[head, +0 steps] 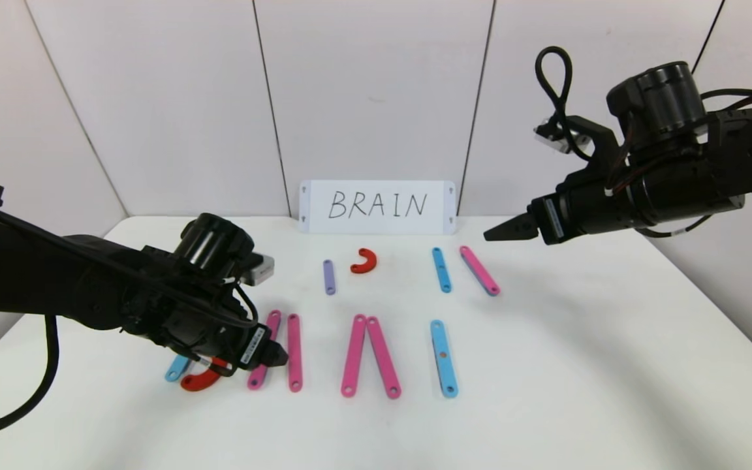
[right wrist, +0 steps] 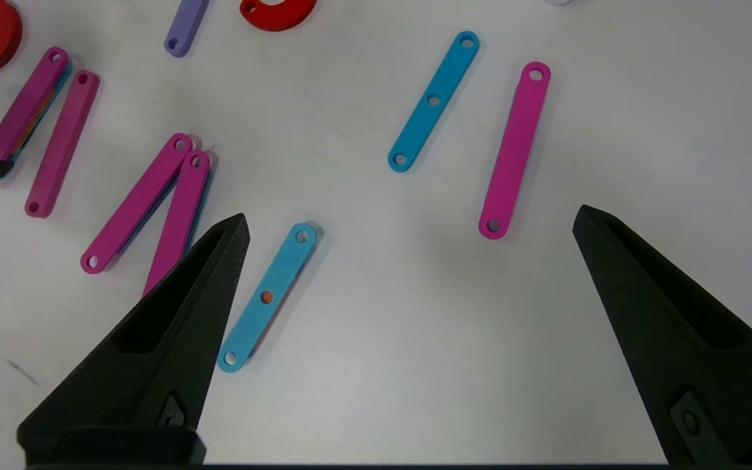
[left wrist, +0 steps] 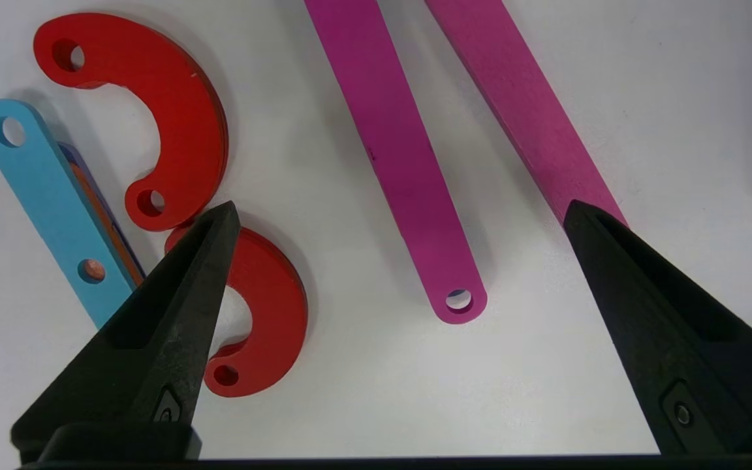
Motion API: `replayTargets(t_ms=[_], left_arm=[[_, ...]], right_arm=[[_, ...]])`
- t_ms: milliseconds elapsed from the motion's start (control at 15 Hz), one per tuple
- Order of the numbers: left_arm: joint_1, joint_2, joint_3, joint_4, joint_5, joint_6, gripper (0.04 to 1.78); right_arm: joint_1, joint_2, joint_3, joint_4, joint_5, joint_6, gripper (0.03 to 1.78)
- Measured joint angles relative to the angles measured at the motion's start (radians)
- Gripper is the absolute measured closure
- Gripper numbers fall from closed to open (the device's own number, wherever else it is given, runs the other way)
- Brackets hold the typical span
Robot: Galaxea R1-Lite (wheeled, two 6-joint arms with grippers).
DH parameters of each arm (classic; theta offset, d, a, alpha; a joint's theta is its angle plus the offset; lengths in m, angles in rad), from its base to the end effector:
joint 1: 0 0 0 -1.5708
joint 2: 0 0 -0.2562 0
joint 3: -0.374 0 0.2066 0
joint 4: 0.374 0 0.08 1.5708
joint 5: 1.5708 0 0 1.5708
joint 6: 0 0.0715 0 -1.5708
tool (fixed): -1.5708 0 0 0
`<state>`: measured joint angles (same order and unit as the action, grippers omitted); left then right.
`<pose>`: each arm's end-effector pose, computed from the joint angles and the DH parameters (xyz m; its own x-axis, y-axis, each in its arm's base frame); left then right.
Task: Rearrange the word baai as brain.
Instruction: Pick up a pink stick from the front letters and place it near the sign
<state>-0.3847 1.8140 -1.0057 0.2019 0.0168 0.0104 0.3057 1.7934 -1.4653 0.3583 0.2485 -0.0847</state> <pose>0.3060 -0.1226 0.0334 0.4991 -0.1839 -0.8468 0.3751 0.9268 0.0198 0.3556 0.1307 0.1647 0.6410 0.4602 -0.6143 -0.5226 0.8478 0.0899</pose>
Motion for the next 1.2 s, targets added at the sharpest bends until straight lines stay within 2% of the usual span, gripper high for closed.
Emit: replayTargets(t_ms=[467,800,1200], left_arm=[[0.0,0.028,0.008,-0.043,0.014,0.003,0.08],[-0.002,0.029,0.009,-0.04,0.092,0.003,0.08],[-0.022,0.048,0.008,-0.043,0.105,-0.028,0.08]], right_arm=[[0.0,0.0,0.0,0.0,0.0,0.0,0.07],[0.0,0.001,0.0,0.0,0.0,0.0,0.07],[0.0,0.002,-0.001,-0.001,0.0,0.0,0.07]])
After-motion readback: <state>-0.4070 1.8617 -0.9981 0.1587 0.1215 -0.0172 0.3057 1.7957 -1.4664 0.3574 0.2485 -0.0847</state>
